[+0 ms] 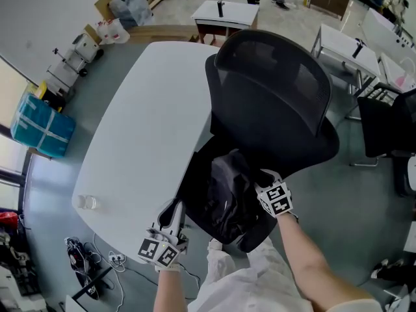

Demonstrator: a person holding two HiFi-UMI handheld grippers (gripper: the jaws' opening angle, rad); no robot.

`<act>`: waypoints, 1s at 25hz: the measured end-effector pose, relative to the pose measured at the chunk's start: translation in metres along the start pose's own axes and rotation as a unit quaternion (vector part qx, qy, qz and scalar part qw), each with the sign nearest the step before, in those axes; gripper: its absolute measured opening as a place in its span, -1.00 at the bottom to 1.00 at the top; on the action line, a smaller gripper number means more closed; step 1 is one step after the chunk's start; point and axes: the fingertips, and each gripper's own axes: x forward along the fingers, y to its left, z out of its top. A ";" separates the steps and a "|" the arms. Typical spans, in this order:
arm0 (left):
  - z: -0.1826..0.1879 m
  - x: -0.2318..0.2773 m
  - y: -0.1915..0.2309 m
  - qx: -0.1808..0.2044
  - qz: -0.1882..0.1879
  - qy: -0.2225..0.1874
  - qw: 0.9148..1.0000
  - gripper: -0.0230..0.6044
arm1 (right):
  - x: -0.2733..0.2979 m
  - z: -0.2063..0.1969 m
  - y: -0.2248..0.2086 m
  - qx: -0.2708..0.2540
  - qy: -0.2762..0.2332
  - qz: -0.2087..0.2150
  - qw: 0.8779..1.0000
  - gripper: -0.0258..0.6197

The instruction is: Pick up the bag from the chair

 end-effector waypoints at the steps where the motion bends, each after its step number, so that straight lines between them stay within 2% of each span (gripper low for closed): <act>1: 0.000 0.001 0.001 -0.001 0.001 0.001 1.000 -0.75 | 0.003 -0.001 -0.002 -0.005 0.007 -0.005 1.000 -0.45; 5: -0.003 0.004 0.005 -0.006 0.004 0.001 1.000 -0.75 | 0.012 -0.007 -0.007 -0.022 0.029 -0.026 0.999 -0.52; 14: -0.007 0.008 0.011 -0.016 0.003 0.001 1.000 -0.75 | 0.041 -0.006 -0.011 -0.021 0.035 -0.038 0.998 -0.57; 20: -0.012 0.007 0.013 -0.018 0.006 0.003 1.000 -0.75 | 0.049 0.000 -0.014 0.002 0.009 -0.035 0.999 -0.77; 25: -0.012 0.005 0.014 -0.019 0.005 0.002 1.000 -0.75 | 0.046 0.003 -0.011 0.049 -0.002 -0.017 0.999 -0.81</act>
